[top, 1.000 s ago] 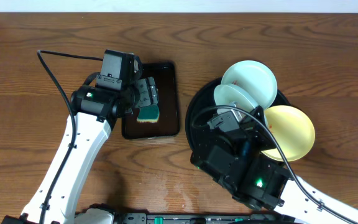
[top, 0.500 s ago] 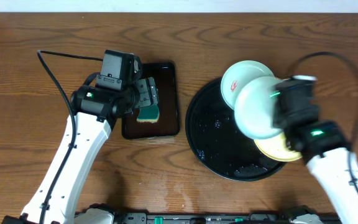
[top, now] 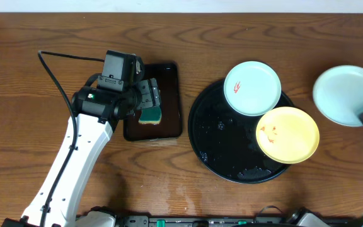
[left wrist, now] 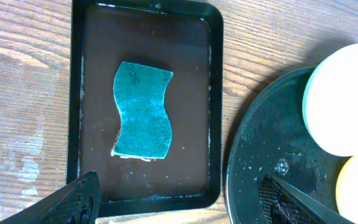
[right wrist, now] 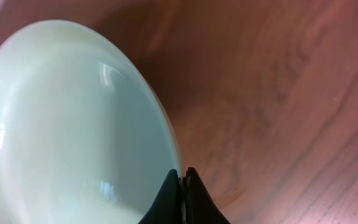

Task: Clean dirty plates on tray and stack at the side
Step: 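Set the green plate on the table right of the tray, release, then grip the yellow plate rim with the right gripper and pull it center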

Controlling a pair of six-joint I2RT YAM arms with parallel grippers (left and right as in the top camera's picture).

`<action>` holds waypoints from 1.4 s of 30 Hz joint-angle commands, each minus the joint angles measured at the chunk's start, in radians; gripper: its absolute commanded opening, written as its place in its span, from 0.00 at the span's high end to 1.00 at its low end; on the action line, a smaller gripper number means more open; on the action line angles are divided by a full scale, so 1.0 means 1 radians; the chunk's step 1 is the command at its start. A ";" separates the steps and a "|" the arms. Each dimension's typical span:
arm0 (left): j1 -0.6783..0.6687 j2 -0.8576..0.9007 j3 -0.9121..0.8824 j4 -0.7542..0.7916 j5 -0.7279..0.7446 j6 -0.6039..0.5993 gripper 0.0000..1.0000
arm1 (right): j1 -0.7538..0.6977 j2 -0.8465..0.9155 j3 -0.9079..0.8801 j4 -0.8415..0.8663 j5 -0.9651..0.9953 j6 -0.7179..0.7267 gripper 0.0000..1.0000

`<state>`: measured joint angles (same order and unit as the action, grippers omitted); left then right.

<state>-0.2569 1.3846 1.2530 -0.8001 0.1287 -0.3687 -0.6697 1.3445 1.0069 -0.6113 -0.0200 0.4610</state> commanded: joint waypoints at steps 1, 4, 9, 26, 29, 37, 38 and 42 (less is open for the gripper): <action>0.005 0.002 0.002 0.000 0.002 0.005 0.18 | -0.055 0.088 0.016 0.013 -0.022 0.031 0.99; 0.005 0.002 0.002 0.000 0.002 0.005 0.18 | -0.084 0.167 0.016 0.021 0.018 0.031 0.99; 0.005 0.002 0.002 0.000 0.002 0.005 0.18 | -0.108 0.280 0.016 0.043 0.015 -0.028 0.99; 0.005 0.002 0.002 0.000 0.002 0.005 0.18 | 0.186 -0.075 0.016 -0.136 -0.193 -0.163 0.46; 0.005 0.002 0.002 0.000 0.002 0.005 0.18 | 0.344 -0.095 0.012 -0.297 0.122 -0.141 0.46; 0.005 0.002 0.002 0.000 0.002 0.005 0.18 | 0.465 -0.054 -0.100 -0.315 0.334 -0.028 0.49; 0.005 0.002 0.002 0.000 0.002 0.005 0.18 | 0.459 -0.034 -0.148 -0.282 0.353 -0.027 0.49; 0.005 0.002 0.002 0.000 0.002 0.005 0.18 | 0.455 0.019 -0.251 -0.122 0.280 -0.028 0.54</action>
<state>-0.2569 1.3846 1.2530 -0.8001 0.1287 -0.3687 -0.2131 1.3399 0.7979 -0.7776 0.2802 0.4141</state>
